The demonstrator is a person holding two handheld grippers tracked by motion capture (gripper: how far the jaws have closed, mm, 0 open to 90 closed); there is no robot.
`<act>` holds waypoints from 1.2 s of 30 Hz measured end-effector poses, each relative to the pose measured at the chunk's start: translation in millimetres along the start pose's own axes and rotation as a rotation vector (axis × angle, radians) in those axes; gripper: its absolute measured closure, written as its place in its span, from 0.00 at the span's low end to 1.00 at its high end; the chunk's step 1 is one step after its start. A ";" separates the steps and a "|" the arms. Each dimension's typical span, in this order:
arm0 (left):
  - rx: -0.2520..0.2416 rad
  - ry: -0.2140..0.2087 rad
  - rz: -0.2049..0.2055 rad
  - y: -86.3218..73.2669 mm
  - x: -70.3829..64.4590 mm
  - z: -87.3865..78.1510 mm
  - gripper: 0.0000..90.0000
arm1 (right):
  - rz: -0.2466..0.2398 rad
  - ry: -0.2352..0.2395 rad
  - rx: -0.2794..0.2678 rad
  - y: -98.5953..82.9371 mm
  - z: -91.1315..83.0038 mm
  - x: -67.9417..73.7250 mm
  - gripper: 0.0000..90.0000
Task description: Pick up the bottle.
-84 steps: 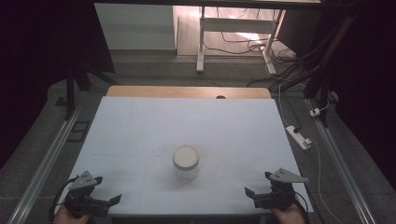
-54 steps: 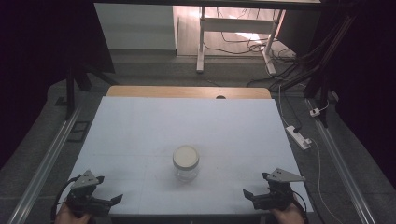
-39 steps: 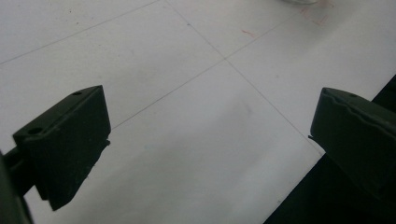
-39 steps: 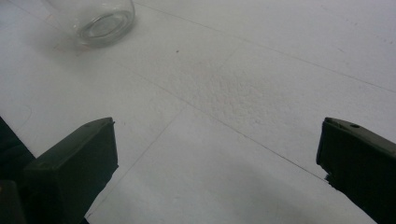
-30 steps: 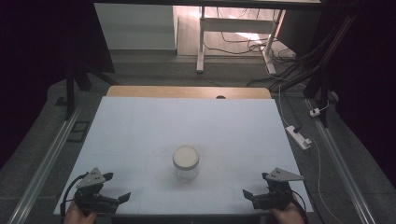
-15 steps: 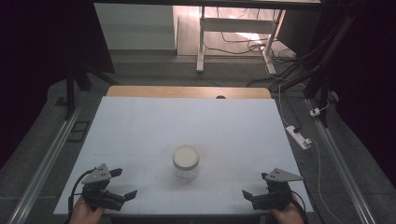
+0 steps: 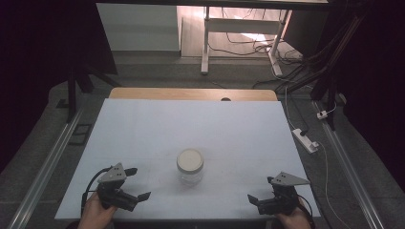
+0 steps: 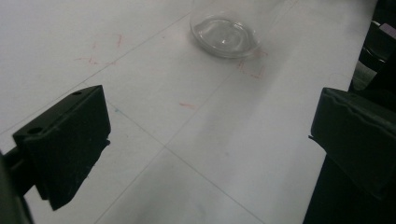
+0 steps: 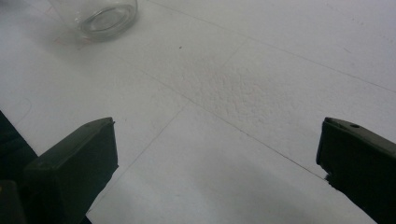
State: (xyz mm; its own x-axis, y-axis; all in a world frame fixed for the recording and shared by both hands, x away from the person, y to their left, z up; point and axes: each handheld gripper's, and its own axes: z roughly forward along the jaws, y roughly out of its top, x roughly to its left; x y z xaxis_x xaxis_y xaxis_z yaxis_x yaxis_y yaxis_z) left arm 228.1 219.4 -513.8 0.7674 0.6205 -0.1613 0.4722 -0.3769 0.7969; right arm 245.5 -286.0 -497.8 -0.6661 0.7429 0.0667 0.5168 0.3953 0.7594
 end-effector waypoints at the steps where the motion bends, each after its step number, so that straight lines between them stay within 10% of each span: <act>1: 0.000 -0.008 -0.007 0.8 0.3 1.5 0.00 | -0.001 0.000 0.000 0.0 0.0 0.0 0.00; 36: 0.078 -0.003 0.124 54.3 -5.4 68.9 0.00 | -0.003 0.004 0.011 0.5 1.1 0.3 0.00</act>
State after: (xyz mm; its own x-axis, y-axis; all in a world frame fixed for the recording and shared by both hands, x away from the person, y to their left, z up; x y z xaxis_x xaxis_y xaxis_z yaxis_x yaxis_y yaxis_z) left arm 279.5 148.2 -509.8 0.8233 0.5639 -0.0657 0.4056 -0.5033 0.7630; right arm 246.1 -284.9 -498.1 -0.6694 0.7399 0.0670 0.5209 0.4031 0.7524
